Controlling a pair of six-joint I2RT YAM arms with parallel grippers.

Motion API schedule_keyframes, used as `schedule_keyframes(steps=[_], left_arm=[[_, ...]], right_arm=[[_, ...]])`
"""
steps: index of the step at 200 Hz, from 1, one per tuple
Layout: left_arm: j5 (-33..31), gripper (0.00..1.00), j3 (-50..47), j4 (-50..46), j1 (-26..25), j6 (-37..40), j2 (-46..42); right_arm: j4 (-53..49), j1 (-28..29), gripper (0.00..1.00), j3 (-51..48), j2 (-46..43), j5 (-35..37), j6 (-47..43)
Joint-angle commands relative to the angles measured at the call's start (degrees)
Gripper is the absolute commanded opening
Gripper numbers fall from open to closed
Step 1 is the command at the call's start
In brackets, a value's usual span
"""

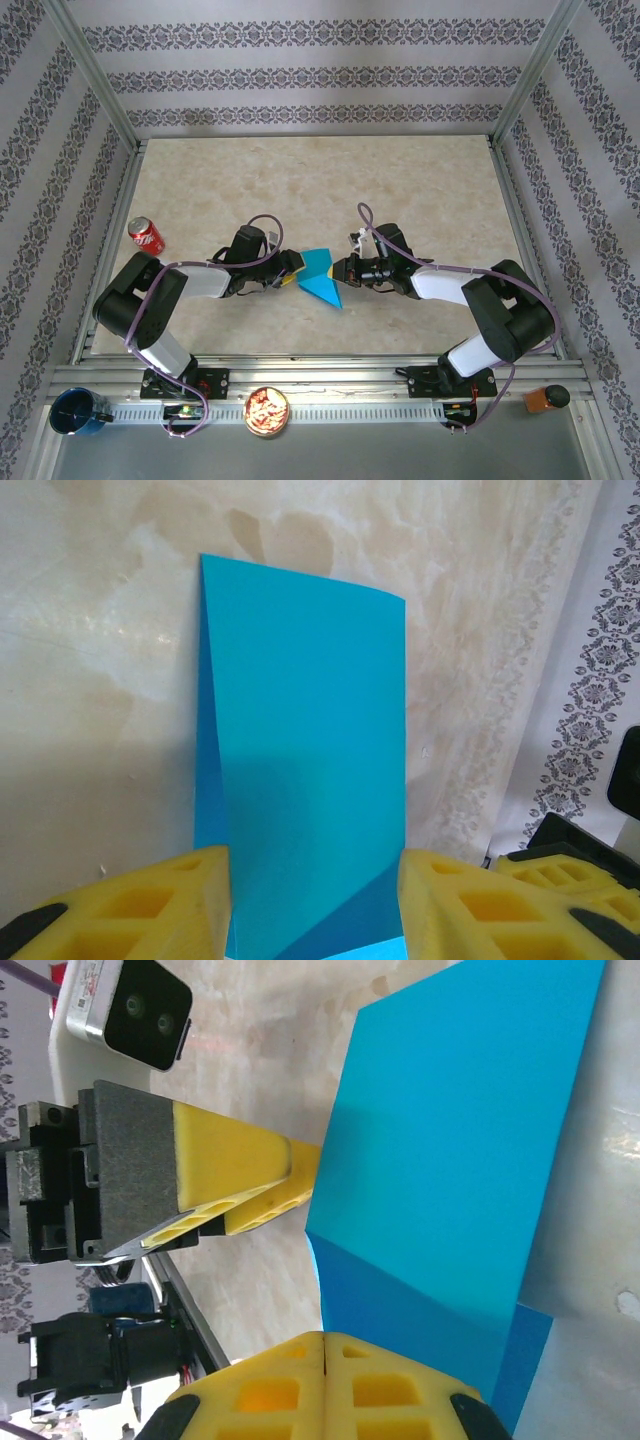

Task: Fold a paper plane with a square sheet of paper (pick it up from the middle)
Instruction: Fourth fold the wing at the center of the table.

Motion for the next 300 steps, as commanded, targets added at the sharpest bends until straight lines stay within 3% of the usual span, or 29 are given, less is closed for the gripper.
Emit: schedule_keyframes(steps=[1, 82, 177, 202, 218, 241, 275, 300], left_arm=[[0.7, 0.47, -0.7, -0.3, 1.0, -1.0, 0.7], [3.0, 0.47, 0.5, 3.3, 1.1, -2.0, 3.1], [4.1, 0.22, 1.8, 9.1, 1.3, -4.5, 5.8], [2.6, 0.12, 1.0, 8.9, 1.5, -4.5, 4.3], [1.2, 0.00, 0.2, 8.8, 1.6, -4.6, 3.0], [-1.2, 0.00, -0.8, 9.1, 1.6, -5.5, 1.5], [-5.7, 0.00, -3.7, 9.4, 1.4, -7.7, -2.9], [-10.8, 0.00, -6.2, 6.0, 0.9, -9.1, -8.1]], right_arm=[[3.0, -0.6, 0.03, -1.0, -1.5, -1.8, 0.9], [4.2, -1.2, 0.03, -1.8, -2.0, -3.2, 1.3], [3.7, -2.1, 0.03, -2.7, -1.7, -4.1, 0.7], [1.0, -2.7, 0.07, -2.8, -2.0, -2.0, -0.6], [-0.9, -2.6, 0.12, -2.5, -2.2, -0.4, -1.7], [-2.8, -2.6, 0.27, -2.1, -2.9, 0.0, -3.3], [-14.2, -1.3, 0.39, -2.0, -11.4, 12.8, -11.8], [-11.9, 5.6, 0.42, -6.4, -21.0, 25.3, -22.8]])
